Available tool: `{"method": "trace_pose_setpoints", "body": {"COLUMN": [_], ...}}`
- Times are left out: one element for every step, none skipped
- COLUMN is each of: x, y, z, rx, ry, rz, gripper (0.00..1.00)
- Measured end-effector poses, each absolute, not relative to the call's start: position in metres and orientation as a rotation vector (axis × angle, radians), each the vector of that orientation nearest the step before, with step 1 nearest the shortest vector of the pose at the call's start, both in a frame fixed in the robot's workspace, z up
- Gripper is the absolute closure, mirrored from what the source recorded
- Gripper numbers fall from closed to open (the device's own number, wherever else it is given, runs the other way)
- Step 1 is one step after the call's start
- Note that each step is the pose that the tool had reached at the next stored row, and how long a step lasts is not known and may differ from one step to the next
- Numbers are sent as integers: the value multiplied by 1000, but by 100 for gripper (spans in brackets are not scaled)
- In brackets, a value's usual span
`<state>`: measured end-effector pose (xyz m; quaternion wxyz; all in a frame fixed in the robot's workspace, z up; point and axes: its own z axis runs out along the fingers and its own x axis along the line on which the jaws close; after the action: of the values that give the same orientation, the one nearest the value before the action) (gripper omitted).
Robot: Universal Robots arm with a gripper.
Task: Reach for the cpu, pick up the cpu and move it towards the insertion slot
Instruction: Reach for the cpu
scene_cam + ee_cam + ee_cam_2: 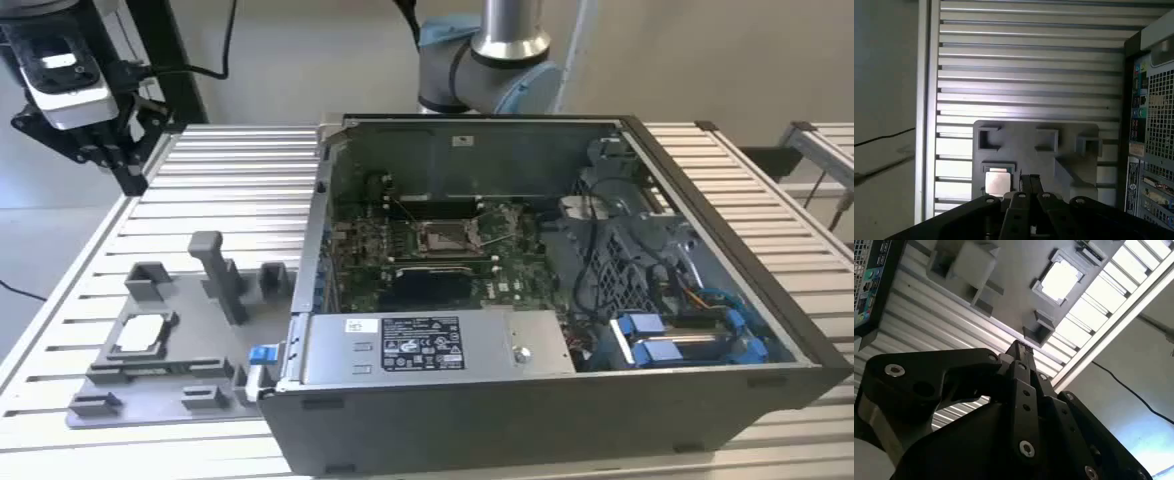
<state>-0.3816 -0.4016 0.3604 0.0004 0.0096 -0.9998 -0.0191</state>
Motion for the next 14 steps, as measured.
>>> {"method": "trace_pose_setpoints", "body": {"x": [-382, -382, -382, -382, -382, -382, -382, -382, -382, -382, -382, -382, -382, -383], "y": [-402, -402, -402, -402, -402, -402, -402, -402, -402, -402, -402, -402, -402, -402], "z": [360, 360, 360, 360, 360, 360, 360, 360, 360, 360, 360, 360, 360, 360], "rx": [30, 30, 30, 30, 30, 30, 30, 30, 30, 30, 30, 30, 30, 30], "ry": [-3140, -3140, -3140, -3140, -3140, -3140, -3140, -3140, -3140, -3140, -3140, -3140, -3140, -3140], "rz": [-60, -60, -60, -60, -60, -60, -60, -60, -60, -60, -60, -60, -60, -60], "gripper": [100, 100, 100, 100, 100, 100, 100, 100, 100, 100, 100, 100, 100, 100]}}
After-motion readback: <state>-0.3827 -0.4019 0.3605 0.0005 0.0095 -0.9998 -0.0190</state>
